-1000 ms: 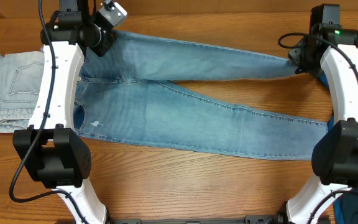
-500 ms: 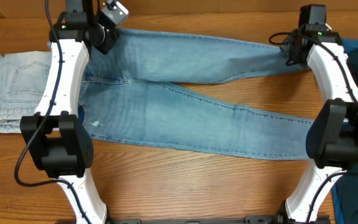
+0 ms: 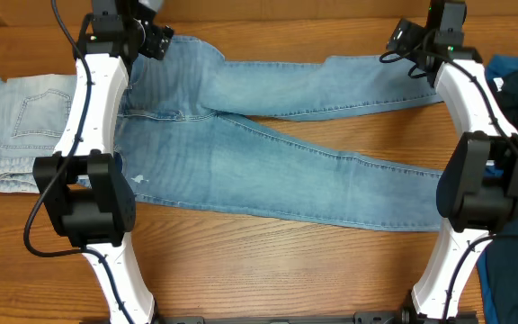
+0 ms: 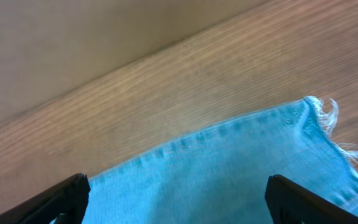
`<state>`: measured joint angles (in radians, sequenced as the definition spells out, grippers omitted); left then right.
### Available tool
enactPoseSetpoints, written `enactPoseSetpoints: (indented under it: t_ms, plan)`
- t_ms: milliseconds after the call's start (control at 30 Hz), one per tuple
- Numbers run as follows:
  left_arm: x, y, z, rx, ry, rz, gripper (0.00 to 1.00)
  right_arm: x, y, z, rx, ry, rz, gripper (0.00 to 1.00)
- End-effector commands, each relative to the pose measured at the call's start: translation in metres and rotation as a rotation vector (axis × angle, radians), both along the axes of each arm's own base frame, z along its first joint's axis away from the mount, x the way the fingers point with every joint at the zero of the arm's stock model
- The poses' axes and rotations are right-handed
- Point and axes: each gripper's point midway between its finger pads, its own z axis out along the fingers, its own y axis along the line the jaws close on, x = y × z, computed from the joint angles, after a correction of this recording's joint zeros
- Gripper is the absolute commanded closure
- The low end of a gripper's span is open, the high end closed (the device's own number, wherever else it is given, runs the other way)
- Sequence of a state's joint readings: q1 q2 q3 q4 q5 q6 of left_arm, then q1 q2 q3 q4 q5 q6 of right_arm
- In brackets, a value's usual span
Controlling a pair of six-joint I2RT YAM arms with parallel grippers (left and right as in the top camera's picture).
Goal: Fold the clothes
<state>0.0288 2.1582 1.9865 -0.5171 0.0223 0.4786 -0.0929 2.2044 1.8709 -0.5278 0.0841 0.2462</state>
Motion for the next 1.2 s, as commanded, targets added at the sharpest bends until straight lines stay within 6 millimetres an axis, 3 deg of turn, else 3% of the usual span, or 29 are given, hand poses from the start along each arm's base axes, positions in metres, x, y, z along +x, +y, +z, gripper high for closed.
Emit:
enactPoseSetpoints:
  t_ms: [0,33,100,133,333,567,700,900,1033,1167]
  plan:
    - [-0.015,0.004,0.038,-0.123,-0.005,0.124,0.65,0.000,-0.005,0.032,-0.047,0.008,0.045,0.28]
    - [-0.024,0.003,0.023,-0.148,0.059,0.147,0.76,-0.009,-0.004,0.023,-0.040,0.060,0.046,0.53]
    - [-0.032,-0.001,0.006,-0.176,0.121,0.149,0.80,-0.018,-0.003,0.007,-0.033,0.120,0.048,0.86]
    - [-0.037,-0.005,-0.002,-0.191,0.158,0.136,0.82,-0.021,-0.003,-0.003,-0.030,0.150,0.049,0.96]
    - [-0.052,-0.009,-0.053,-0.221,0.325,0.157,0.91,-0.027,-0.002,-0.046,-0.038,0.245,0.077,0.96]
    - [-0.063,-0.025,-0.132,-0.312,0.519,0.158,0.96,-0.036,-0.007,-0.062,-0.066,0.291,0.068,0.96]
    - [-0.069,-0.026,-0.151,-0.319,0.572,0.173,0.96,-0.038,-0.007,-0.065,-0.065,0.300,0.068,0.96]
    - [-0.071,-0.019,-0.155,-0.291,0.577,0.197,0.96,-0.042,-0.007,-0.069,-0.063,0.314,0.068,0.96]
    - [-0.075,-0.013,-0.180,-0.275,0.624,0.223,0.96,-0.052,-0.010,-0.090,-0.081,0.350,0.063,0.96]
    - [-0.078,-0.003,-0.185,-0.287,0.637,0.254,0.96,-0.053,-0.009,-0.101,-0.108,0.349,0.101,0.96]
